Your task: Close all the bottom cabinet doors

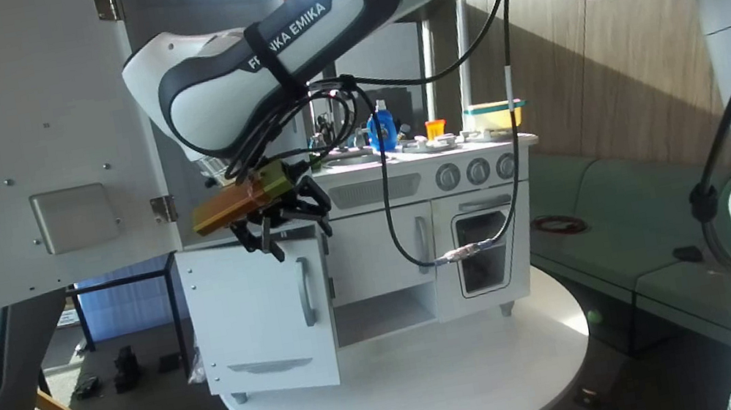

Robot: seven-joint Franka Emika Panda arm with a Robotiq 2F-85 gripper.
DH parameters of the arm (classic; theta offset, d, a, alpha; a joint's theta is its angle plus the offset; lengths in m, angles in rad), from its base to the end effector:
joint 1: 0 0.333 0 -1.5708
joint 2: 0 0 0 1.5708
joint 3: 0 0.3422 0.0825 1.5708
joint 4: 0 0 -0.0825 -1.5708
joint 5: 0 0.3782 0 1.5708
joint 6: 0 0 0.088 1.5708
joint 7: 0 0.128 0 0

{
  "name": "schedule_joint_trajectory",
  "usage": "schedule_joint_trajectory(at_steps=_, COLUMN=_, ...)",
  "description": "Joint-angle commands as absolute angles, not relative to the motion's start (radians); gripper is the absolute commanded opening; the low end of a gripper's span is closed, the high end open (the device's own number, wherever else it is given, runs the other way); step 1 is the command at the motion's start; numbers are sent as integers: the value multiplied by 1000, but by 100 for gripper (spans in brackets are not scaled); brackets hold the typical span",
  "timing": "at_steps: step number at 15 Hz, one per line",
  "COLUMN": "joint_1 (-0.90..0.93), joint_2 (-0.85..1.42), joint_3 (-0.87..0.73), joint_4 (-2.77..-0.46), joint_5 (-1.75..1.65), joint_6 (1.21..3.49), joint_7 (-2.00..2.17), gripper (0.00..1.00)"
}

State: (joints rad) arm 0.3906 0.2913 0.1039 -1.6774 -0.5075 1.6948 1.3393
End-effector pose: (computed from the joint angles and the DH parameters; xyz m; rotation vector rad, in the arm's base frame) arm 0.5693 0.2364 0.4322 2.4720 -0.9180 0.2769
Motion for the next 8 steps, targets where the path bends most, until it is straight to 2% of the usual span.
schedule_joint_trajectory(at_steps=1, joint_1=347, joint_2=229, joint_3=105, joint_4=-1788, joint_5=-565, joint_6=1770, joint_7=1341, gripper=100)
schedule_joint_trajectory(at_steps=8, joint_1=252, joint_2=96, joint_3=90, joint_4=-2018, joint_5=-657, joint_6=2229, joint_7=1370, gripper=100)
